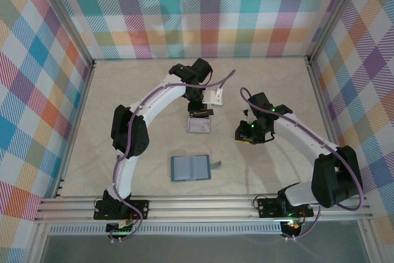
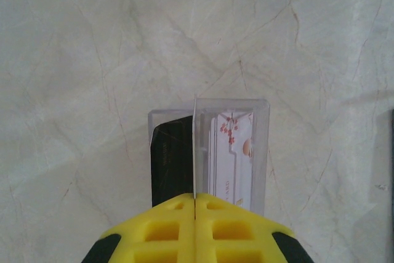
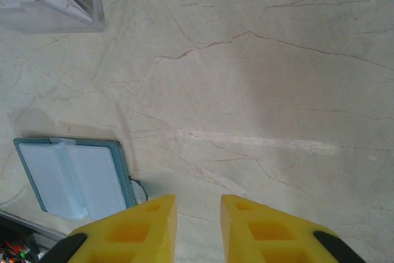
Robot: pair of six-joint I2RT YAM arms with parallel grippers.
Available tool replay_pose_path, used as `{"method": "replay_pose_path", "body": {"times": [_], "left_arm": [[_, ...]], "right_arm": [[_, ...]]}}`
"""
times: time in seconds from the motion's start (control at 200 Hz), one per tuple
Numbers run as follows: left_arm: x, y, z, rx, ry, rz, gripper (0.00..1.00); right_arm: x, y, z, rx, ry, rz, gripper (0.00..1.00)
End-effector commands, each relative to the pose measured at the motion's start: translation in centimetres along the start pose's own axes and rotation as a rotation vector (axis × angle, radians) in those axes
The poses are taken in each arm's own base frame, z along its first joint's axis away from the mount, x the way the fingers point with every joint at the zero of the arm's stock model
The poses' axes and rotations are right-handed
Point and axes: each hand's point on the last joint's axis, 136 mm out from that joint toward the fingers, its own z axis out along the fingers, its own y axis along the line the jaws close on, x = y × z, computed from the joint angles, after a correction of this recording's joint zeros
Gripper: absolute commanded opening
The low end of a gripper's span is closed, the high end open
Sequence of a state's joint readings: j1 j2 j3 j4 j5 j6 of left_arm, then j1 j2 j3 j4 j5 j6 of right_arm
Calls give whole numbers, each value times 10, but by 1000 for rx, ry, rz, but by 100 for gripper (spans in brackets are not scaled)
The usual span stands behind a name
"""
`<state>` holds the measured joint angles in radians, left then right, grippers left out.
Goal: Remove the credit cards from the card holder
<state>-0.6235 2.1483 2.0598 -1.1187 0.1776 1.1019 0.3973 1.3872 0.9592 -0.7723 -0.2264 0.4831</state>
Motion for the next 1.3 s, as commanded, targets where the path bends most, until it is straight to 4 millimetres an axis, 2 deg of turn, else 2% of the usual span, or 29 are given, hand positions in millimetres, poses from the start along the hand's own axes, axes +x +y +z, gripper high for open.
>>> {"method": "replay_pose_path", "body": {"times": [0.0,0.46,0.635,0.87,0.95,1.04,1.175,1.295], "left_arm": [[13,4,2,13,41,18,0],[35,17,22,8,111,13,0],[38,10,31,60,121,23,0],[33,1,31,108,87,41,0],[36,14,33,52,111,35,17],[35,32,31,-30,122,21,25],[32,50,29,-114,125,17,27],[30,51,25,-115,119,13,27]], "right_arm": [[-2,2,-1,-13,10,-10,27],[-3,4,8,-31,37,14,27],[-2,3,9,-30,44,17,27],[-4,6,10,-39,50,20,27],[-4,6,8,-36,44,18,28],[-4,6,6,-35,42,18,28],[-5,7,5,-34,40,15,28],[-6,8,4,-38,37,15,28]]}}
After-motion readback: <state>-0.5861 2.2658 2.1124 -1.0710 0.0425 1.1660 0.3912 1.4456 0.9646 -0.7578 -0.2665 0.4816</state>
